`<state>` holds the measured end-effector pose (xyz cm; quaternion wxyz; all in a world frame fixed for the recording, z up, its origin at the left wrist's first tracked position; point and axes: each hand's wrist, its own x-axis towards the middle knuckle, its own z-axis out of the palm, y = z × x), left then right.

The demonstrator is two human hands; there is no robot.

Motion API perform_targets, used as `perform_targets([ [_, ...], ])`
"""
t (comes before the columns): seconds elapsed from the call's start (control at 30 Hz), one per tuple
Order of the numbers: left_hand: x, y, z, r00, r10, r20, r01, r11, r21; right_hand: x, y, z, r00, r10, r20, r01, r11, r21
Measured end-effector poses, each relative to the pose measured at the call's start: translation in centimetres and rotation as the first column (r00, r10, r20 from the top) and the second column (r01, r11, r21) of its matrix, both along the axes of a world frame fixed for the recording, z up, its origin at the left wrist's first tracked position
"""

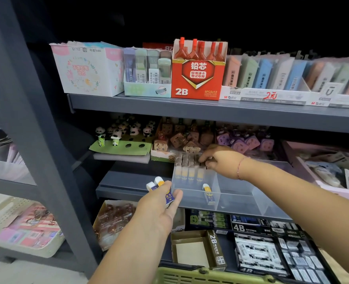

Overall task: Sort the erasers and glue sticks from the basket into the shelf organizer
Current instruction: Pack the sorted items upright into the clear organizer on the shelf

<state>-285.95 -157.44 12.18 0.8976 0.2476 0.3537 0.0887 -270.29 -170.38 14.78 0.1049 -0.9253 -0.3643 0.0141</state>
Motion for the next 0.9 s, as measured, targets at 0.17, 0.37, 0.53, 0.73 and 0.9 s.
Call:
perform_targets([
  [0.17, -0.5, -0.6, 0.9, 0.998, -0.043, 0.038, 0.043, 0.999, 0.002, -0.7, -0.7, 1.4, 0.996, -0.036, -0.084, 0.051, 0.980, 0.194],
  [0.37, -0.5, -0.6, 0.6, 0.998, -0.057, 0.031, 0.056, 0.998, 0.031, -2.6, -0.5, 1.6, 0.991, 0.016, -0.131, -0.019, 1.000, -0.023],
  [0.53, -0.5, -0.6, 0.4, 0.998, -0.057, 0.005, 0.057, 0.998, 0.025, -2.6, 0.9, -0.5, 0.998, 0.007, -0.056, -0.028, 0.923, -0.384],
  [0.73, -0.6, -0.4, 0.4, 0.998, -0.058, -0.016, 0.058, 0.998, 0.029, -1.8, 1.4, 0.4, 0.943, -0.047, -0.328, -0.094, 0.911, -0.401],
  [0.9, -0.7, -0.4, 0.6, 0.998, -0.055, -0.016, 0.055, 0.998, 0.013, -2.2, 2.5, 0.6, 0.948, -0.084, -0.307, -0.116, 0.807, -0.579],
])
